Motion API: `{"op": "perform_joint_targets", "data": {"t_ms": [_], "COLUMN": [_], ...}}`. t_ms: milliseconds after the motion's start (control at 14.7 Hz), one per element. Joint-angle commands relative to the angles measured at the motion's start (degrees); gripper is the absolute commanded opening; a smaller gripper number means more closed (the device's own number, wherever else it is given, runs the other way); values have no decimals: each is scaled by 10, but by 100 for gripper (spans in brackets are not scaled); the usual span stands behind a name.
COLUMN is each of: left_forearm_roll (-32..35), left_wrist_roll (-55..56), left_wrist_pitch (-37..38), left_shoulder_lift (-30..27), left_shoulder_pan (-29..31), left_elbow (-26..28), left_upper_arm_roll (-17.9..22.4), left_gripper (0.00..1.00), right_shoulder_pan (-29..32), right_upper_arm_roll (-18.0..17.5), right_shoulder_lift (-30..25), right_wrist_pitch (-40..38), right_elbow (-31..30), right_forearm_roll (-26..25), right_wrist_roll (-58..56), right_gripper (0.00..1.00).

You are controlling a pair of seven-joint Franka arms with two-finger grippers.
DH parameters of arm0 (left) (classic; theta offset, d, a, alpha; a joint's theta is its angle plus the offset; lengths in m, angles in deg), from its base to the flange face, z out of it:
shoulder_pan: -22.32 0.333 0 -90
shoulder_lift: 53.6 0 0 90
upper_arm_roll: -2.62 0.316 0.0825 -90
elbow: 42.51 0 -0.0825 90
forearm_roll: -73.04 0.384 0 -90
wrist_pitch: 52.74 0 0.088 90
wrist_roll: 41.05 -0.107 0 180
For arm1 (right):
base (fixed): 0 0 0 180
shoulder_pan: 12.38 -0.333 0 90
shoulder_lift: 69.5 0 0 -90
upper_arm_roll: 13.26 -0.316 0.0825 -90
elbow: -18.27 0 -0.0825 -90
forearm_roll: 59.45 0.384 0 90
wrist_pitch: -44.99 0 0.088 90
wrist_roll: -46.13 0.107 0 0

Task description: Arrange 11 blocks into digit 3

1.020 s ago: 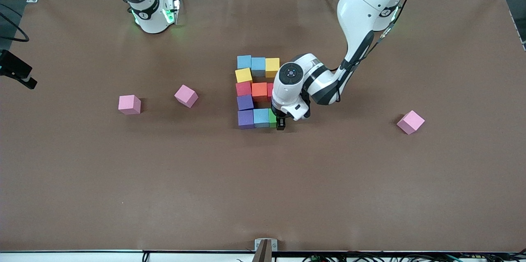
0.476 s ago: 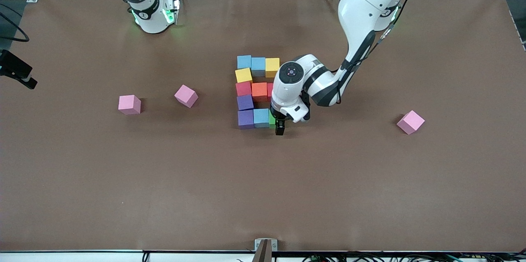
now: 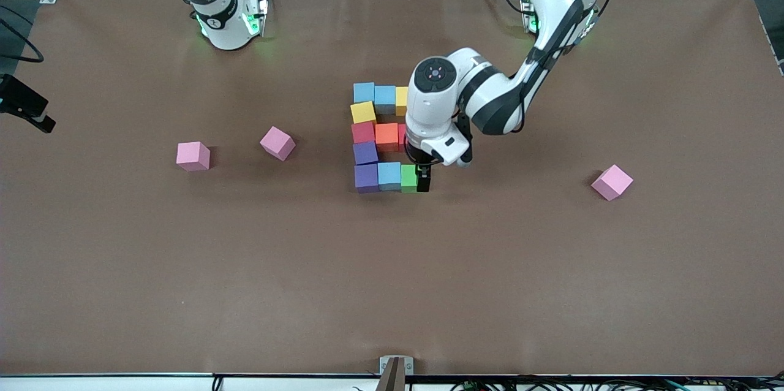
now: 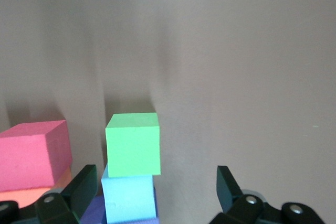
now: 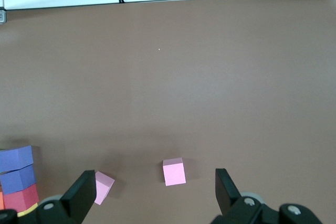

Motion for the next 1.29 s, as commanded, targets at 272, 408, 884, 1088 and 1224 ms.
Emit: {"op": "perform_joint_targets", "data": {"t_ms": [272,408,884,1088,1224], "left_forearm_roll": [5,3,-85,-85,-83], "left_wrist_roll": [-116,-167,-443,-574,-650], "left_wrist_pitch": [117,150,302,328,329], "left_shoulder_lift": [-81,-86,-89,-93,-100], "left_shoulder_pan": [42,59,142,174,200], "left_elbow": [-45,-71,-162,-173,-173], "left_upper_arm_roll": [1,0,0,4,5], "left_gripper": [100,100,100,100,100], "right_shoulder_pan": [2,2,2,1,1], "right_upper_arm_roll": [-2,-2,-2,-2,-2], "right_shoulder_lift": [-3,-2,-2,-3,-2], "right_wrist_pitch": [2,2,1,2,2], "right_elbow": [-3,-3,-3,-3,-3], "right_forearm_roll": [5,5,4,4,4], "right_wrist_roll": [-6,-6,-6,-6,-7], "right_gripper": [100,100,100,100,100]}}
